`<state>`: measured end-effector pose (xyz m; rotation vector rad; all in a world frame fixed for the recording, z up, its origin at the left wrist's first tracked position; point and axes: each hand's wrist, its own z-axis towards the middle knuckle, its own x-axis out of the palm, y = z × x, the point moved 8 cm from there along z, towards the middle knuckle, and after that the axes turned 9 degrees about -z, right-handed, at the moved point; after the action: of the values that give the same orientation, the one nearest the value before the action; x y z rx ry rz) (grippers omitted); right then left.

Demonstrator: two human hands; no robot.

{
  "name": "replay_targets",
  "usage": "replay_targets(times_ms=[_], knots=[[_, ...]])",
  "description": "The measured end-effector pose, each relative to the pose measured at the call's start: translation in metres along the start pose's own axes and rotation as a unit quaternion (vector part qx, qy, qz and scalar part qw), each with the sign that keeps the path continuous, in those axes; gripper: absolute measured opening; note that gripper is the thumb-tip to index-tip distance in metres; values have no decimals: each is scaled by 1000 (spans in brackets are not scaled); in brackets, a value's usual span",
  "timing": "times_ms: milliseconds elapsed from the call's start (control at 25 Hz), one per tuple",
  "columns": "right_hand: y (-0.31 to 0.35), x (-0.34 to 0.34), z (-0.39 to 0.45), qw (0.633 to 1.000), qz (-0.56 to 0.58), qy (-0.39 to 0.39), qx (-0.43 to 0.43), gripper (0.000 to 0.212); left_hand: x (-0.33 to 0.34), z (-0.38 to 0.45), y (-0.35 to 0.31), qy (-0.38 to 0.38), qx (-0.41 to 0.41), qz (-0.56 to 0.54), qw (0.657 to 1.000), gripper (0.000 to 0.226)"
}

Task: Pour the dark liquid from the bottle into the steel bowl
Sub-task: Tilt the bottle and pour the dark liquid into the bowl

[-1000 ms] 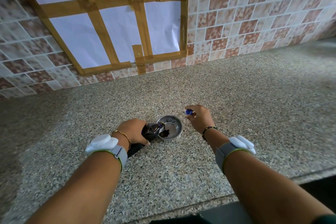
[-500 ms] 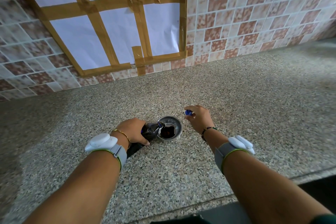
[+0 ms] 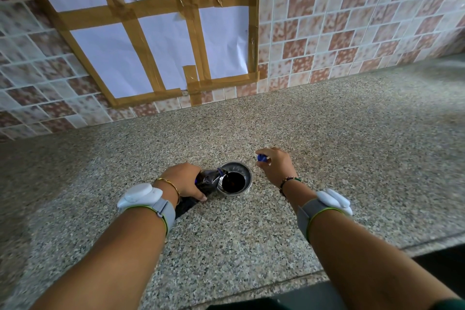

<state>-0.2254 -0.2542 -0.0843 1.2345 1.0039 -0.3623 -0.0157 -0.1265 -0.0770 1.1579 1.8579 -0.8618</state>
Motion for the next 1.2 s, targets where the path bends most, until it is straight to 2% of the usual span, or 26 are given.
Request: replay_targets(times_ms=[1200], knots=[[1,-9,-2,1000,-21,1,-1,32,-7,-1,-4,29,-12,23,999,70]])
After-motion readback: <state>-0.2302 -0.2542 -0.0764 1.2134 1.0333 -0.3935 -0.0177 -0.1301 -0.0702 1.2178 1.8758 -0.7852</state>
